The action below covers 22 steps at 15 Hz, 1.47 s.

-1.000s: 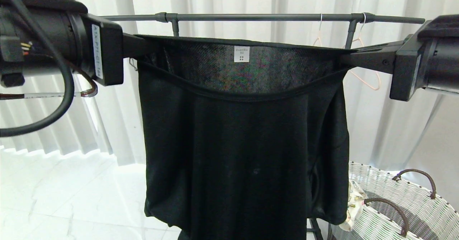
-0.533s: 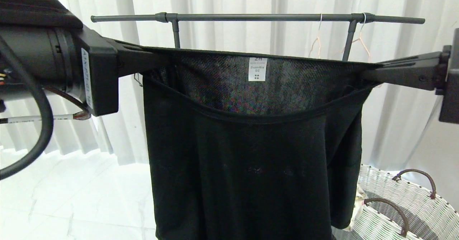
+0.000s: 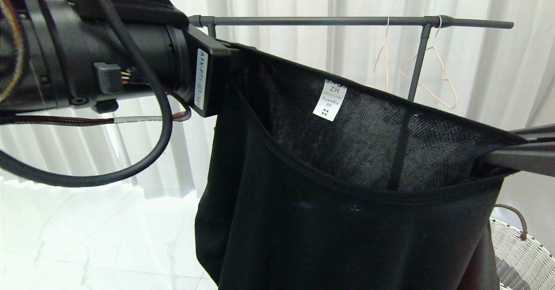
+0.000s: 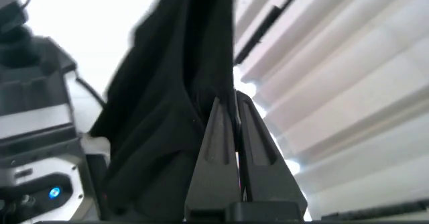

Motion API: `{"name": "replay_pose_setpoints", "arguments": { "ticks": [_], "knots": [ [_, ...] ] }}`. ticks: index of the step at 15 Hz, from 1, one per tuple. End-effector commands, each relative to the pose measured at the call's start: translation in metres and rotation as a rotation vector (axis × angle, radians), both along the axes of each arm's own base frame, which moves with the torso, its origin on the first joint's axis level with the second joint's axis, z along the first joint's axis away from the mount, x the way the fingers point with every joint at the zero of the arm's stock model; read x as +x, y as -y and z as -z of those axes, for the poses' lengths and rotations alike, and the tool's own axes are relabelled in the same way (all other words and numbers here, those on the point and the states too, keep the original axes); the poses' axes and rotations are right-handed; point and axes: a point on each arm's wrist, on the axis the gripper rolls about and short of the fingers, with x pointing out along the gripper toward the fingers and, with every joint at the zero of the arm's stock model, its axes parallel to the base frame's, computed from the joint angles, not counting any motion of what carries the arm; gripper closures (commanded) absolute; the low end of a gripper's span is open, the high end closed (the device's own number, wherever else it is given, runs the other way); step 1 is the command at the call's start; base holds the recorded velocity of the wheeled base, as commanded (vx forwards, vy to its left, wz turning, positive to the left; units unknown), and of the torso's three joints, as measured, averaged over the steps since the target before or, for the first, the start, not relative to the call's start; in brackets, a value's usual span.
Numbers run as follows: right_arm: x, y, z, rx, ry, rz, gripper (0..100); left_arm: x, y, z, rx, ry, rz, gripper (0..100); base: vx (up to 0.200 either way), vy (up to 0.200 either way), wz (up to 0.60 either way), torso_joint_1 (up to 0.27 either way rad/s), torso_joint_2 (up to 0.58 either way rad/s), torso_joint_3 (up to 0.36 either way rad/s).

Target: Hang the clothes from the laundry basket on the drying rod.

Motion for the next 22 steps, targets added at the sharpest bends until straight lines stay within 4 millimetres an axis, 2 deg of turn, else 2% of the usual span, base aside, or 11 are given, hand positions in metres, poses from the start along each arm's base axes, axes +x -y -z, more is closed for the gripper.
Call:
{"name": "replay_pose_setpoints", "arguments": {
  "ticks": [1, 6, 8, 13, 15, 18, 22],
  "knots": [
    [-0.002, -0.002, 0.003, -0.004, -0.001, -0.024, 100, 0.009, 0.010, 0.006, 0.017, -0.018, 0.004, 100, 0.000, 0.000, 0.00, 0.000, 0.00, 0.000],
    [0.002, -0.008, 0.012, 0.022, 0.021, -0.001, 100, 0.005, 0.006, 0.004, 0.005, -0.016, 0.009, 100, 0.000, 0.000, 0.00, 0.000, 0.00, 0.000],
    [0.007, -0.012, 0.017, 0.058, 0.055, 0.072, 100, 0.000, 0.001, 0.001, -0.005, -0.006, 0.011, 100, 0.000, 0.000, 0.00, 0.000, 0.00, 0.000],
    [0.036, -0.017, 0.011, 0.117, 0.103, 0.224, 100, -0.037, -0.033, 0.015, 0.008, -0.011, 0.018, 100, 0.000, 0.000, 0.00, 0.000, 0.00, 0.000],
    [0.053, -0.030, 0.005, 0.170, 0.080, 0.233, 100, -0.058, -0.041, 0.027, 0.022, -0.019, 0.071, 100, 0.000, 0.000, 0.00, 0.000, 0.00, 0.000],
    [0.070, -0.052, -0.006, 0.202, 0.054, 0.197, 100, -0.079, -0.044, 0.033, 0.025, -0.013, 0.146, 100, 0.000, 0.000, 0.00, 0.000, 0.00, 0.000],
    [0.088, -0.074, -0.013, 0.209, 0.060, 0.192, 100, -0.085, -0.045, 0.036, 0.106, 0.053, 0.153, 100, 0.000, 0.000, 0.00, 0.000, 0.00, 0.000]
  ]
}}
